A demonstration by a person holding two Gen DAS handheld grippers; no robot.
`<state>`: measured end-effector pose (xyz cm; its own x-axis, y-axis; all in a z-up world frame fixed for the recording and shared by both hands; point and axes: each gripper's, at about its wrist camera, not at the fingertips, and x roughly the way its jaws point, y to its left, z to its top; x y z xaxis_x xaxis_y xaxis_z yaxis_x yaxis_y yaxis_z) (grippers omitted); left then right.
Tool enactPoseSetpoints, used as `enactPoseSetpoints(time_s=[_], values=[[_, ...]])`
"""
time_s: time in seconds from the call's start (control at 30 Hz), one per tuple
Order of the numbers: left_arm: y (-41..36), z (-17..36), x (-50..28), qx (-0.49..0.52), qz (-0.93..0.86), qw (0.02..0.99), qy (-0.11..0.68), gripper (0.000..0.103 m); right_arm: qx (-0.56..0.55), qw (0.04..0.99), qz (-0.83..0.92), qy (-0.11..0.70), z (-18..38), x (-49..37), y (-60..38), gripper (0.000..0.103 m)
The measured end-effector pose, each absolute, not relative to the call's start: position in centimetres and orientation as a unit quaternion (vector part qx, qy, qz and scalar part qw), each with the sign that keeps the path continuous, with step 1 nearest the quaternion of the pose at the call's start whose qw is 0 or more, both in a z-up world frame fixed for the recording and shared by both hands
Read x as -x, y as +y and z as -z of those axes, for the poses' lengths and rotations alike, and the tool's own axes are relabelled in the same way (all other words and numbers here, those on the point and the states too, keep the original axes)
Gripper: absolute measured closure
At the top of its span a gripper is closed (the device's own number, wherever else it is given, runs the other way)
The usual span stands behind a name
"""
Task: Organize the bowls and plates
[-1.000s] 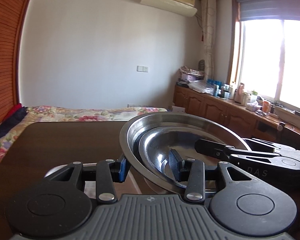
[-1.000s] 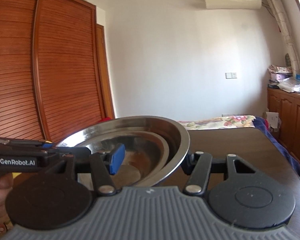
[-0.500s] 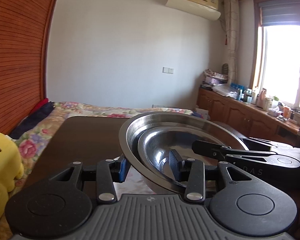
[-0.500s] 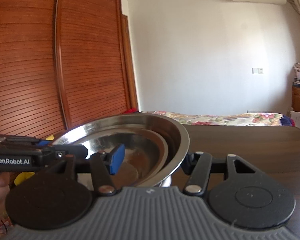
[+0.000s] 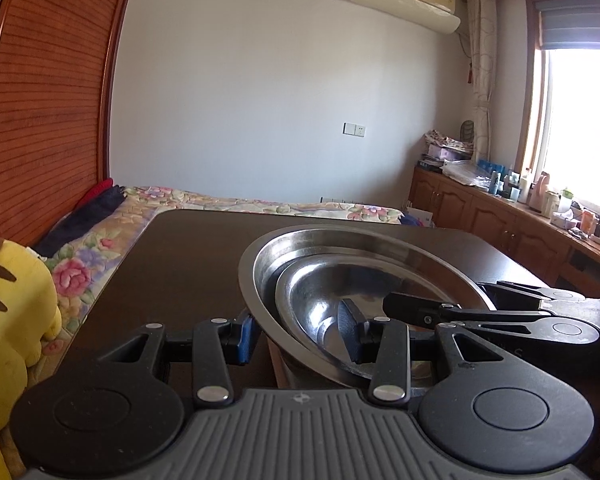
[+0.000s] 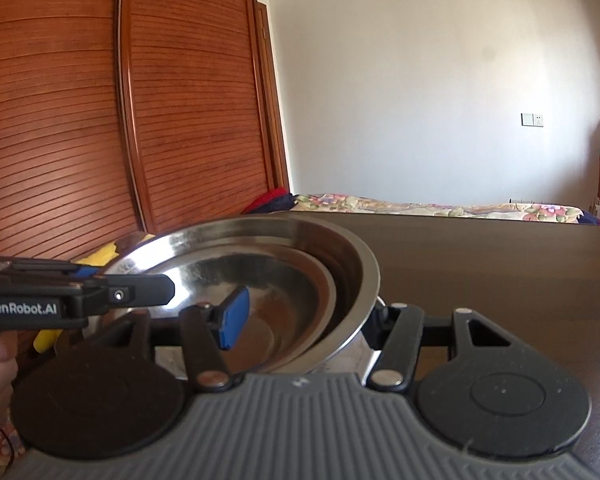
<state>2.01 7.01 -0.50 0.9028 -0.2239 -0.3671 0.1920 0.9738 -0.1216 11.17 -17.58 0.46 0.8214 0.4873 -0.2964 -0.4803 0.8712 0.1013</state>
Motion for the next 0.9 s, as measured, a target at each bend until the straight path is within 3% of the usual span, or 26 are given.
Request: enactPoseSetpoints(time_s=[0.67, 0.73, 0.8, 0.9], values=[[6.88, 1.53, -2.82, 0.035, 0.107, 0.974, 0.194, 0.058, -0.014, 0.955, -0.249, 0.160, -0.15, -11.72, -17.18, 0.041], [6.73, 1.53, -2.80, 0.033, 0.107, 0.975, 0.194, 0.055, -0.007, 0.958, -0.242, 0.155, -0.14, -11.62, -17.17, 0.029], [6.71, 1.60, -2.75, 0.031, 0.101, 0.975, 0.194, 0.046, 0.000, 0.960, -0.237, 0.149, -0.25, -11.45, -17.13, 0.025], [6.68, 1.55, -2.88, 0.030, 0.096, 0.975, 0.196, 0.040, 0.000, 0.960, -0.236, 0.148, -0.34, -11.41, -17.43, 0.025]])
